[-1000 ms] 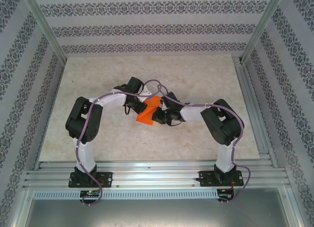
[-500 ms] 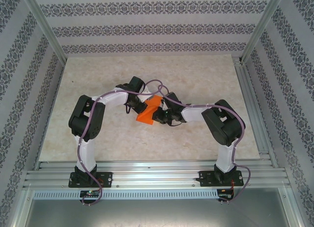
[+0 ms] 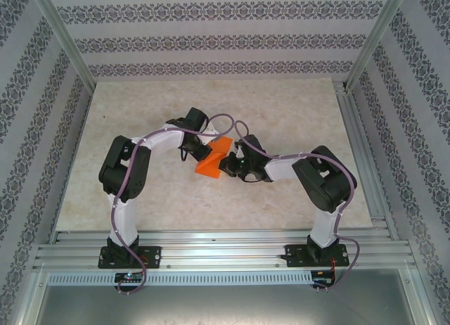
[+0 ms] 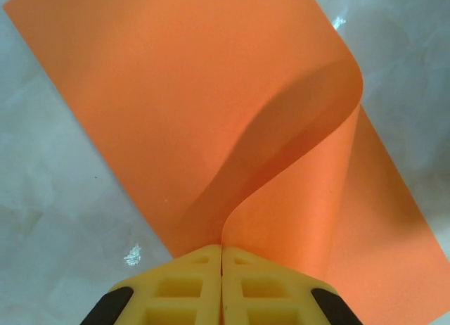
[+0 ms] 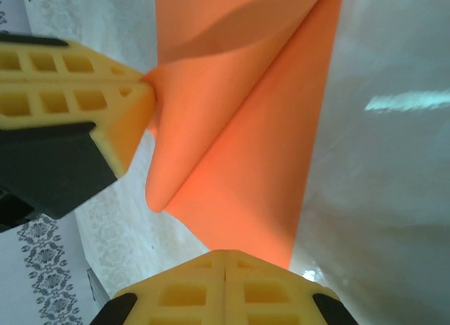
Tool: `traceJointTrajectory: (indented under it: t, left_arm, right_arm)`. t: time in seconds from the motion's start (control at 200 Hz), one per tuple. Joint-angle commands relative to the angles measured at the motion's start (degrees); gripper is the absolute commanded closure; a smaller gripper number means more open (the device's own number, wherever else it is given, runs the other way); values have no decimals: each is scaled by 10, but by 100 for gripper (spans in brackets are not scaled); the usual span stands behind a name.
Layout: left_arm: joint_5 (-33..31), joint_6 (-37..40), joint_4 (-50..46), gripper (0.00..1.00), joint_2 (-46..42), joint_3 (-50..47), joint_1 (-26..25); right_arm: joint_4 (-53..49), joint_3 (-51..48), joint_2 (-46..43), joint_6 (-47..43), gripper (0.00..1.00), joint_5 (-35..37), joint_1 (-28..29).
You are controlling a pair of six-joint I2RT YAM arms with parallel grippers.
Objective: Fold a paper plane with a square sheet of paper (fold left side to right side)
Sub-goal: Fold the triangle a second time at the center of the table.
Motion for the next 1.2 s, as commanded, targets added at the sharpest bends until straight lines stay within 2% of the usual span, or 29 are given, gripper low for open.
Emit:
traceJointTrajectory:
  t: [0.0, 0.1, 0.395, 0.639, 0.784, 1.044, 1.199]
  left_arm:
    - [11, 22, -19, 92, 14, 28, 6]
    - [12, 26, -26, 92, 19, 41, 6]
    - [7, 34, -43, 92, 38, 57, 6]
    - [10, 34, -46, 92, 40, 57, 6]
    - [18, 35, -44, 92, 37, 56, 6]
    - [47, 35, -33, 92, 24, 50, 6]
    - [52, 38, -34, 92, 24, 53, 6]
  right_arm:
    - [74, -11, 19, 44, 95, -6, 12]
    - [68, -11, 25, 47, 95, 1, 16]
    - [-41, 7, 26, 0, 94, 33, 19]
    - [46, -22, -3, 6, 93, 7, -8]
    - [30, -17, -24, -9, 92, -1, -42]
    - [11, 2, -40, -62, 82, -18, -111]
    - [46, -3, -35, -28, 82, -37, -112]
